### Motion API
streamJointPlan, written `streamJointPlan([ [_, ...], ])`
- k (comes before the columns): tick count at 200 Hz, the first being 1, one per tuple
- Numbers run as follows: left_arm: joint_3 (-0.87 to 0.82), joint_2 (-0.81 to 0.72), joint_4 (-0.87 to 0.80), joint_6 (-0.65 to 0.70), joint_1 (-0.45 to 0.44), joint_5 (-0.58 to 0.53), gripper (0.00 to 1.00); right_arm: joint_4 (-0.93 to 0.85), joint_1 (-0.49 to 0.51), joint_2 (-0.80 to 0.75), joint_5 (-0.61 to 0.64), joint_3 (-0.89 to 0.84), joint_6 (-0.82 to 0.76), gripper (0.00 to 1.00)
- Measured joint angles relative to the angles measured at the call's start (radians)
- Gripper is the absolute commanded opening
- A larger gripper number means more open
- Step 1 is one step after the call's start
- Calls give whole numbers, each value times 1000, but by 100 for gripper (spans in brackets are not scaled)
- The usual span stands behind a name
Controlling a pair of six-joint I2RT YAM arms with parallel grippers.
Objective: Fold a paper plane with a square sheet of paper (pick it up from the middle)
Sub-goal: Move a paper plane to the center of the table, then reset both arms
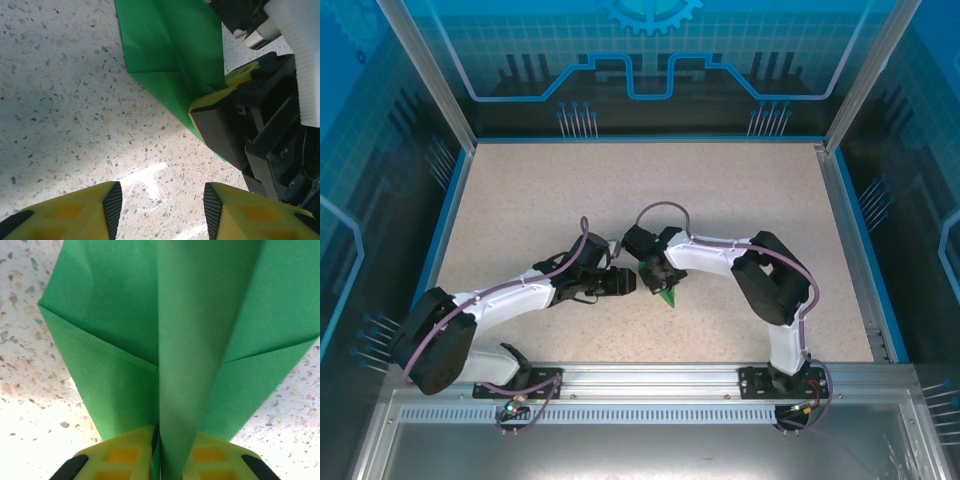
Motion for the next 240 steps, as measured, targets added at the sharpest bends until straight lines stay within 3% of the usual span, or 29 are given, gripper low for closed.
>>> streamJointPlan([
  [45,0,-46,-31,30,16,-4,73,-10,0,-15,6,0,-8,26],
  [60,0,-82,-52,40,37,-13,90,-18,0,-35,3,0,-12,28],
  [80,0,-135,-83,55,72,-29,98,-29,0,-73,2,0,-15,30],
  [137,11,-198,-151,94,170,-58,99,-58,-4,-180,-16,0,-36,53],
  [175,61,-225,-195,188,183,-192,99,-38,-42,-312,-35,-30,-127,68],
  [197,63,-235,-196,252,218,-304,99,37,-106,-428,-68,-116,-203,74],
  [240,53,-171,-121,342,362,-444,99,271,-280,-623,-72,-342,-324,95],
])
